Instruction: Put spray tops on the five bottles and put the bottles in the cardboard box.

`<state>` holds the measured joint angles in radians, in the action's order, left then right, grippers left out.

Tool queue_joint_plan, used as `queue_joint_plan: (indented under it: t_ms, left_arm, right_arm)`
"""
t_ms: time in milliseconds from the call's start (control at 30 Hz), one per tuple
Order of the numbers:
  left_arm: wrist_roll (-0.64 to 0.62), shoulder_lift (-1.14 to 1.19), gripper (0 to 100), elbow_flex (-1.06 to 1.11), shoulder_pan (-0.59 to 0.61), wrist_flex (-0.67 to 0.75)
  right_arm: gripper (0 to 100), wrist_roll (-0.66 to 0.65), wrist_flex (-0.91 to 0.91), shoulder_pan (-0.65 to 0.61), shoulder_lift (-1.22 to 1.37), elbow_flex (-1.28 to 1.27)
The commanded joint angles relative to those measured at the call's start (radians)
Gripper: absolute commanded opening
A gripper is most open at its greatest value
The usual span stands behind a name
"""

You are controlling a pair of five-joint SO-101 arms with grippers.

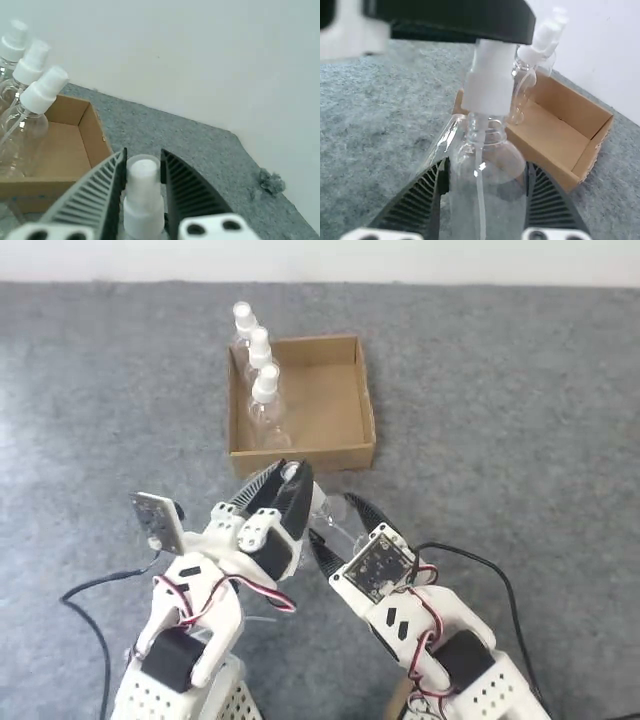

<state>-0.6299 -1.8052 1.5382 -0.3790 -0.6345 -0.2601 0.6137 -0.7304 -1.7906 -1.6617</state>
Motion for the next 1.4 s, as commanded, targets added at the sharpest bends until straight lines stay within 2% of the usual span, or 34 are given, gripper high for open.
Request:
queue_joint_plan:
  t_ms: [0,167,367,733,900,1133,1267,1367]
  left_arm:
    - [0.051,-0.014,1,0.005,-0.043,0.025]
    - [0.054,-0.014,2,0.005,-0.043,0.025]
    - [0.051,-0.014,11,0.002,-0.040,-0.015]
    - [0.055,-0.014,12,0.004,-0.035,-0.018]
    - [0.055,-0.015,13,-0.033,0.044,-0.032]
    - [0.049,-0.015,32,-0.147,0.028,-0.245]
    - [0.020,-0.017,33,-0.214,0.012,-0.318]
    - [-0.025,-0.017,33,-0.277,0.058,-0.358]
  right_arm:
    - [10.1,-0.015,0.001,-0.008,-0.019,-0.021]
    - [10.1,-0.015,0.001,-0.007,-0.019,-0.021]
    - [10.1,-0.015,0.002,-0.007,-0.019,-0.021]
    - [10.1,-0.015,0.002,-0.005,-0.019,-0.021]
    - [10.1,-0.015,0.002,-0.005,-0.018,-0.021]
    - [10.1,-0.015,0.002,-0.005,-0.012,-0.021]
    - [10.1,-0.015,0.002,-0.005,-0.010,-0.021]
    - [10.1,-0.015,0.002,-0.005,-0.010,-0.021]
